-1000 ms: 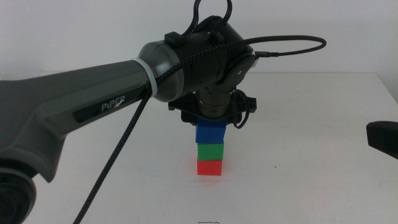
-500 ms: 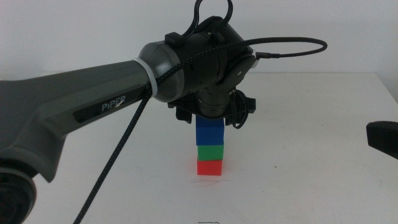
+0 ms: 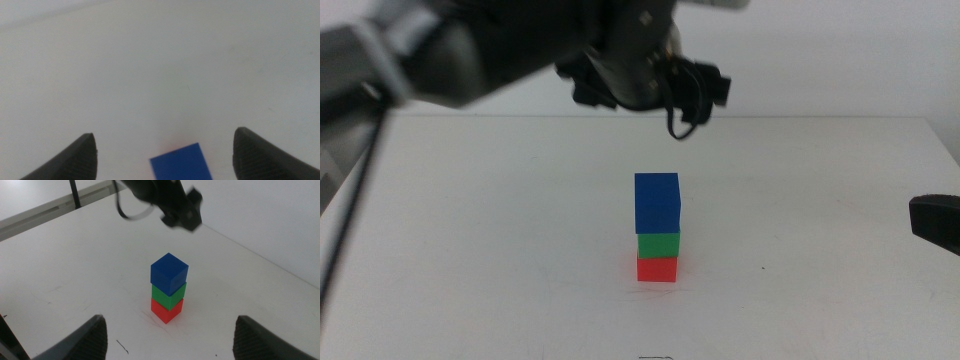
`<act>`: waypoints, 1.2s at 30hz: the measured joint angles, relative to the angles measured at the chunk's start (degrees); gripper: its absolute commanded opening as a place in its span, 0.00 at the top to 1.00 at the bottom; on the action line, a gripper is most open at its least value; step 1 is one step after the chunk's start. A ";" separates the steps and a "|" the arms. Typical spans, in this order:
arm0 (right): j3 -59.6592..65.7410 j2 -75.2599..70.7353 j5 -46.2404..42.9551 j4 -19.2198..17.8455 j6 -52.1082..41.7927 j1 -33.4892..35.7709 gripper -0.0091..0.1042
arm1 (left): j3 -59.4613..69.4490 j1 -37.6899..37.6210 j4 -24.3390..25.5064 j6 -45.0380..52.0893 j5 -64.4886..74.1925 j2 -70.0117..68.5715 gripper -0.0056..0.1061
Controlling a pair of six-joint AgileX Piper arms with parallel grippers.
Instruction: Stack red cubes first, then green, then blue cubes in a specific spot.
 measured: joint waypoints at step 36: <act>0.00 0.00 0.00 -0.19 0.00 0.00 0.35 | 0.00 34.53 -13.48 35.12 8.70 -38.97 0.12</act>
